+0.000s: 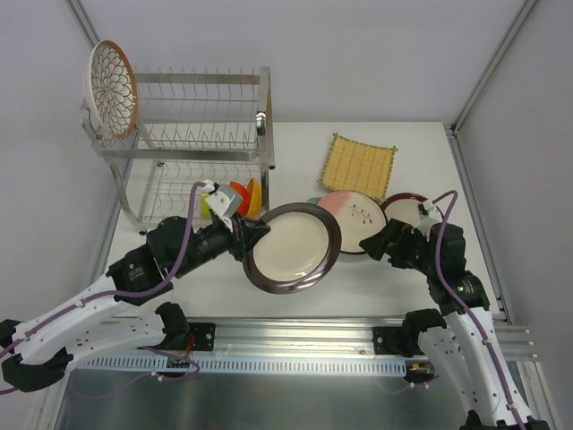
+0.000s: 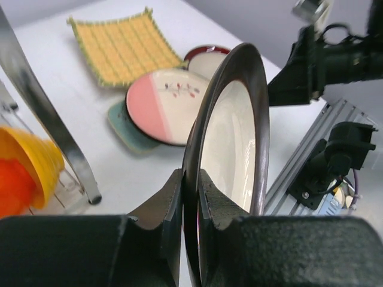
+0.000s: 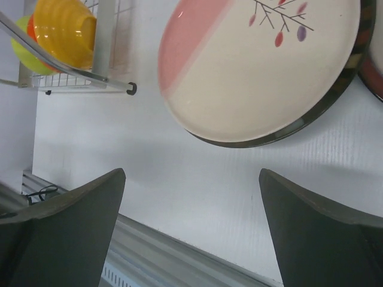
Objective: Load the plates into the dish rack
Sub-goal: Pass the plate from the right arm to the left
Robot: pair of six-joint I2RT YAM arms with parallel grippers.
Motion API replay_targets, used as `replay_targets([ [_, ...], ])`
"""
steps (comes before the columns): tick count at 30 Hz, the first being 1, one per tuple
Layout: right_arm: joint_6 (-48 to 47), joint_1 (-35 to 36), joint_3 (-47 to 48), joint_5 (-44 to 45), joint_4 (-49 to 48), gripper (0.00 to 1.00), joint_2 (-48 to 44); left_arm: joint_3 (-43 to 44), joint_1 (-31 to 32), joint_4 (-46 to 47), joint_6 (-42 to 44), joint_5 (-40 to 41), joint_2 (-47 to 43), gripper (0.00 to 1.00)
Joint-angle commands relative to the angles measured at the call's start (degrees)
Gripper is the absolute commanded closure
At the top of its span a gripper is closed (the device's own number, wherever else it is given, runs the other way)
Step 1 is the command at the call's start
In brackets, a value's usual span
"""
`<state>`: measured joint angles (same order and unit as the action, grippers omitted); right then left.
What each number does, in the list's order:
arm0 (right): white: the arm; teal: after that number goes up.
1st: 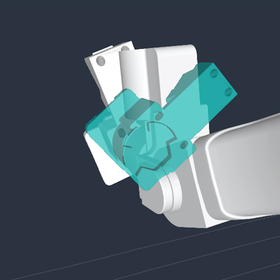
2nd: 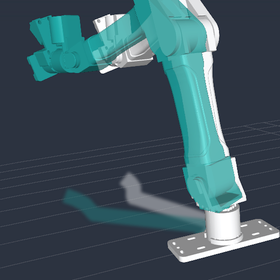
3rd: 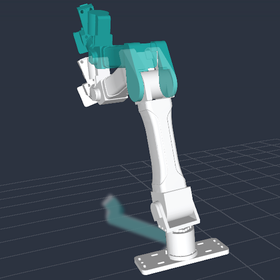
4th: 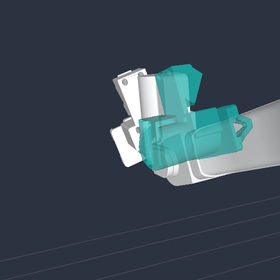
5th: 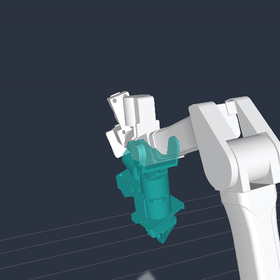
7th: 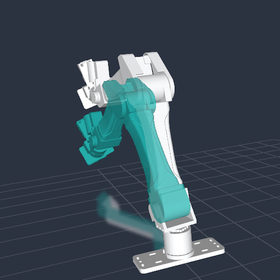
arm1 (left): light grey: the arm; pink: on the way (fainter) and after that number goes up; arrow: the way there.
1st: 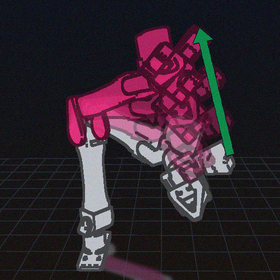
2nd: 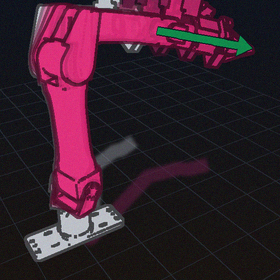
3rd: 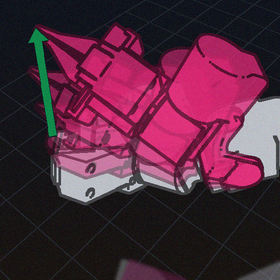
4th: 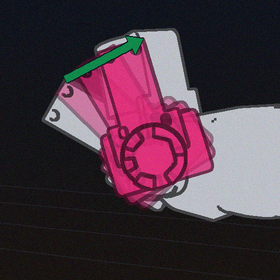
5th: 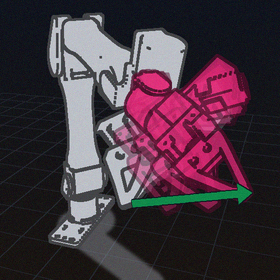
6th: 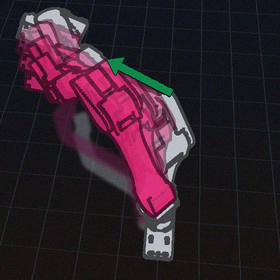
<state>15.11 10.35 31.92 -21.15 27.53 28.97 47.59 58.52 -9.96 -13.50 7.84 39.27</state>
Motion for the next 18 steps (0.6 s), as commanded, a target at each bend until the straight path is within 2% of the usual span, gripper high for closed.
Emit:
replay_targets([
  [1, -1.7, 0.3, 0.2, 4.4, 1.1, 0.00, 0.3, 9.7, 0.3, 12.2, 7.4, -3.3, 0.3, 1.00],
  [10, -1.5, 0.3, -1.7, 3.8, -1.4, 0.00, 2.6, 27.1, 0.3, 12.1, 19.1, -4.5, 9.5, 1.00],
  [18, -1.0, 0.3, -2.0, 2.2, -3.9, 0.00, 5.7, 41.5, 0.3, 12.2, 32.5, 0.1, 17.5, 1.00],
])
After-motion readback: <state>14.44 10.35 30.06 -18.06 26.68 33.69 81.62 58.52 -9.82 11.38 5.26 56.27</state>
